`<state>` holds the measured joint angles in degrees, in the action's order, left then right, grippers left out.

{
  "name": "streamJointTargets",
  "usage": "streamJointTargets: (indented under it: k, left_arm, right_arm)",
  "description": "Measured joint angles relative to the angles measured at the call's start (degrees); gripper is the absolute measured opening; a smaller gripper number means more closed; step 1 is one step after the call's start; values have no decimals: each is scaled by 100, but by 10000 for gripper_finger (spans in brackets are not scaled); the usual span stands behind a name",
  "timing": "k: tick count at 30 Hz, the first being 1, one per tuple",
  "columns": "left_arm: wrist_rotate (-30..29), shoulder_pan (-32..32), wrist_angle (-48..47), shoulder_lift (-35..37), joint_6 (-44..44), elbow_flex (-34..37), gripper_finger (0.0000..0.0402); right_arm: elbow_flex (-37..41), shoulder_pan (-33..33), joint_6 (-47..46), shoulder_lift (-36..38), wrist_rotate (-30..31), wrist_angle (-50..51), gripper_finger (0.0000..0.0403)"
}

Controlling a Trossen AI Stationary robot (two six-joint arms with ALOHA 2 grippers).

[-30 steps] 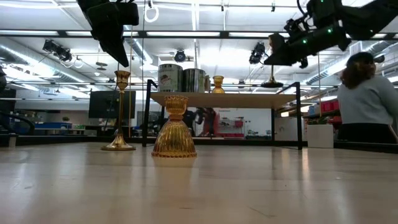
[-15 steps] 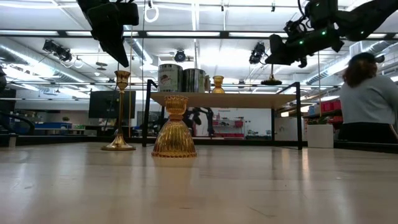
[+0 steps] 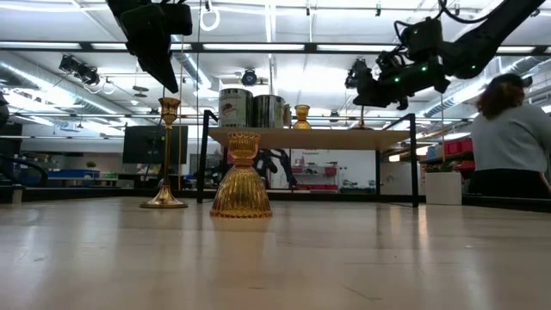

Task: Pick & Place candle stick holders
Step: Adjust the gold candle holder on the shelf

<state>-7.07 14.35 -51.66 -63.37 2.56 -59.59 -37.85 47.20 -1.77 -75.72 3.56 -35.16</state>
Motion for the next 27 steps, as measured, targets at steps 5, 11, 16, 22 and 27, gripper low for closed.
streamJointTargets:
  k: [5,11,16,22,27]
  left_arm:
    - [0,-2,0,0,132,0,97]
    - [-26,0,-2,0,134,0,96]
    - [-54,-2,-2,0,134,0,96]
    - [-81,-2,0,0,134,0,96]
    - [-83,-2,-1,0,134,0,97]
  right_arm:
    - [-277,2,30,-299,-15,76,13]
    - [-294,2,-18,-442,0,351,13]
    - [-296,0,9,-431,128,492,13]
    - [-296,0,177,-422,201,569,13]
    - [-296,-8,153,-415,306,612,13]
